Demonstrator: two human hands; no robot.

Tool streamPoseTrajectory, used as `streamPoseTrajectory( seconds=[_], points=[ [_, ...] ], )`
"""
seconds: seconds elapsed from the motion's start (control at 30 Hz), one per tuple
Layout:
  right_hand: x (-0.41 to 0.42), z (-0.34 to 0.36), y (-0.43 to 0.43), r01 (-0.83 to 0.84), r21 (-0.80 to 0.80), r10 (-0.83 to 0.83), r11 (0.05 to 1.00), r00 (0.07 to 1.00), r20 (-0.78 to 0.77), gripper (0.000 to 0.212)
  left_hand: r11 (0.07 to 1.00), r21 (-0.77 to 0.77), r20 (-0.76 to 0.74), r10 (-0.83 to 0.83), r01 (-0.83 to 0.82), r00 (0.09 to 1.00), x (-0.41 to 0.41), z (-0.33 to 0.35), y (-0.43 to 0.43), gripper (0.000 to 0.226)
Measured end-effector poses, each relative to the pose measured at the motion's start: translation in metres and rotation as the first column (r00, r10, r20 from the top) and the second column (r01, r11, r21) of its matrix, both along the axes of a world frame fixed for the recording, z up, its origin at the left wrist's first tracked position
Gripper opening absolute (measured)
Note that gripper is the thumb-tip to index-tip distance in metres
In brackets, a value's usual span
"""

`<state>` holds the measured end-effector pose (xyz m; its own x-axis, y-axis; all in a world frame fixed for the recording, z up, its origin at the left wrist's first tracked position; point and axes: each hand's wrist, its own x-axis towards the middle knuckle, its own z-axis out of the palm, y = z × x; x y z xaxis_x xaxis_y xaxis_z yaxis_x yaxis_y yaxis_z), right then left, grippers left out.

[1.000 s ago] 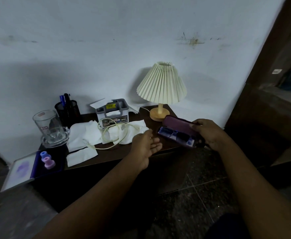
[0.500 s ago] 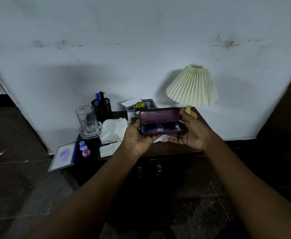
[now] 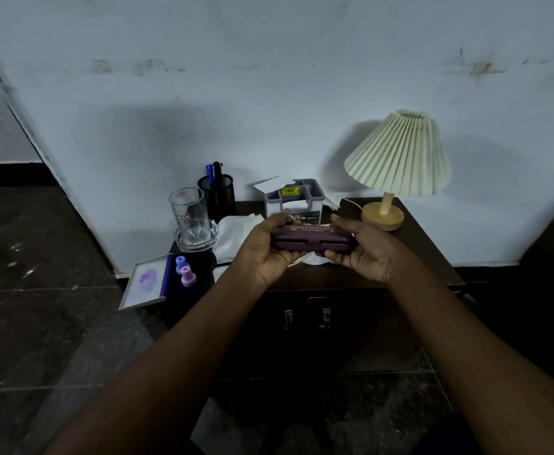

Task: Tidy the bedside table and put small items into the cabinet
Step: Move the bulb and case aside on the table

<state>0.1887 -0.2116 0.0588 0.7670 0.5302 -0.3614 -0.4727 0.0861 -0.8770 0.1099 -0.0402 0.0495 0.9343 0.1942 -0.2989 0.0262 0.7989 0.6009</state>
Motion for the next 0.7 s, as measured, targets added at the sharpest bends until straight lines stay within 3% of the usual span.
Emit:
streamPoseTrajectory(
  seconds=[0.13,0.4,0.57,0.63,0.7],
  points=[
    [0.001,-0.002,-0.001,-0.002,0.034,-0.001,0.999,0.996,0.085,0.013,0.996,0.09,-0.037,-0.027,0.03,0.999,0.0,-0.004,0.001,0.014],
    [0.002,-0.004,-0.002,-0.004,0.047,-0.002,0.999,0.994,0.113,0.049,0.989,0.132,-0.038,-0.055,0.06,0.998,-0.001,-0.004,0.002,0.03],
    [0.008,-0.006,-0.007,-0.052,0.054,0.041,0.997,0.982,0.187,0.059,0.991,0.122,-0.03,-0.047,0.05,0.998,0.0,-0.002,0.0,0.03],
    [0.01,-0.006,-0.015,-0.146,-0.061,0.158,0.987,0.925,0.347,0.064,0.992,0.113,-0.029,-0.05,0.053,0.998,0.0,-0.002,-0.002,0.026],
    [0.01,-0.003,-0.027,-0.153,-0.35,0.34,0.924,0.745,0.573,0.061,0.994,0.097,-0.027,-0.056,0.058,0.998,0.001,-0.001,-0.007,0.02]
  ],
)
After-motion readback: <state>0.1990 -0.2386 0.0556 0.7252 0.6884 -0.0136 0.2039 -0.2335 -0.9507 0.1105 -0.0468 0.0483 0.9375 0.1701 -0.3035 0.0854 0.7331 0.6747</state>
